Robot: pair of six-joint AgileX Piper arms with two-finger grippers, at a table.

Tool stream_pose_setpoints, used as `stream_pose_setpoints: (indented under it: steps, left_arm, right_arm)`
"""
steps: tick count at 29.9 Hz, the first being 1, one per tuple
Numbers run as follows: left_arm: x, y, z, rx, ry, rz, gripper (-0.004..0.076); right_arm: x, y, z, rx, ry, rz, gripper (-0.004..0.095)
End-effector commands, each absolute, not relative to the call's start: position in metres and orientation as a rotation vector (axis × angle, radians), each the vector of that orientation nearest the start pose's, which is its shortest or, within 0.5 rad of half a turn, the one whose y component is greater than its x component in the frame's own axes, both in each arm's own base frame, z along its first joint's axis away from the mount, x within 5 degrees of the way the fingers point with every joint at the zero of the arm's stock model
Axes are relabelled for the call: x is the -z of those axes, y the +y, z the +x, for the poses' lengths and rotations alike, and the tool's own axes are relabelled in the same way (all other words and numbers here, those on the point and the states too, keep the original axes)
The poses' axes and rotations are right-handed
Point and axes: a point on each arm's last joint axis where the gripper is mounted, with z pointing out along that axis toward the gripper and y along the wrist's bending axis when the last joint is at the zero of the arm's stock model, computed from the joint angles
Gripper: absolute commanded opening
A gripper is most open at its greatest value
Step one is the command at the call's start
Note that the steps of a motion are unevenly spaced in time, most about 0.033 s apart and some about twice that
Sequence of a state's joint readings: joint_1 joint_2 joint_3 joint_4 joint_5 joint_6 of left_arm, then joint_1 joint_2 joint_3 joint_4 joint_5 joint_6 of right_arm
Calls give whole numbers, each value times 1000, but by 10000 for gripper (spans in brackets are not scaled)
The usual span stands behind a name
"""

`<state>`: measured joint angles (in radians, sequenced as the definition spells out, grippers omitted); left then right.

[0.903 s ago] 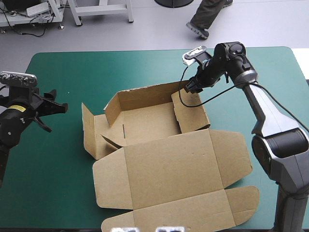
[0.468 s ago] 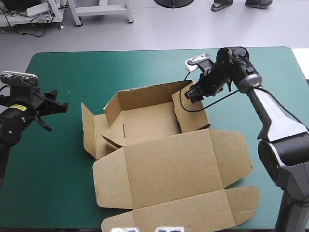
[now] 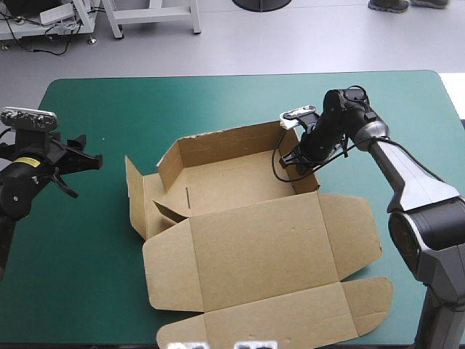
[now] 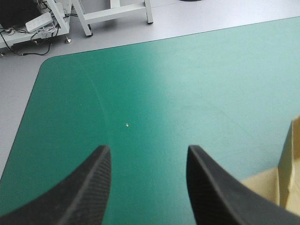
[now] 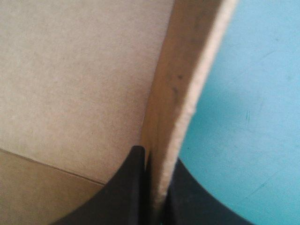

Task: Fold the box

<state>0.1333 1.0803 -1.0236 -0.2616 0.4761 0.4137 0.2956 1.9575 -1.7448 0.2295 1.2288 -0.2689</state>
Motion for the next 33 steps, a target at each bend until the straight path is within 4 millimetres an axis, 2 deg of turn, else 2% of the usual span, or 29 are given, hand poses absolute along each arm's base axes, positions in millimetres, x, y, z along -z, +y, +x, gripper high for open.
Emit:
stream_pose_setpoints:
  steps: [1, 3, 7, 13, 15, 17, 19, 23, 28, 31, 33]
  left_arm:
    - [-400, 18, 231, -84, 1894, 111, 356]
    - [-400, 13, 231, -71, 1892, 132, 356]
    - [-399, 5, 232, -77, 1890, 188, 352]
    - [-398, 3, 232, -87, 1895, 204, 350]
    - [-398, 4, 232, -90, 1898, 203, 350]
    - [-398, 4, 232, -89, 1899, 199, 350]
    - [-398, 4, 232, -89, 1897, 198, 350]
    - [-398, 4, 232, -96, 1899, 204, 350]
    - [-398, 4, 232, -89, 1898, 196, 350]
    - [-397, 4, 234, -89, 1898, 194, 349]
    - [-397, 4, 235, -85, 1900, 191, 350]
  right_arm:
    - [-303, 137, 381, -347, 2758, -726, -25]
    - [-306, 136, 380, -351, 2761, -695, -25]
    - [-327, 128, 372, -351, 2726, -621, -25]
    - [-378, 79, 353, -346, 2622, -367, -25]
    - [-386, 62, 344, -347, 2626, -263, -25]
    - [-387, 55, 334, -403, 2629, -204, -25]
    - [-377, 56, 327, -480, 2655, -189, -25]
    - [-346, 61, 327, -567, 2639, -129, -25]
    - [-303, 65, 320, -548, 2737, -136, -25]
    - [-288, 64, 317, -540, 2765, -118, -25]
    - [-285, 65, 315, -553, 2769, -138, -21]
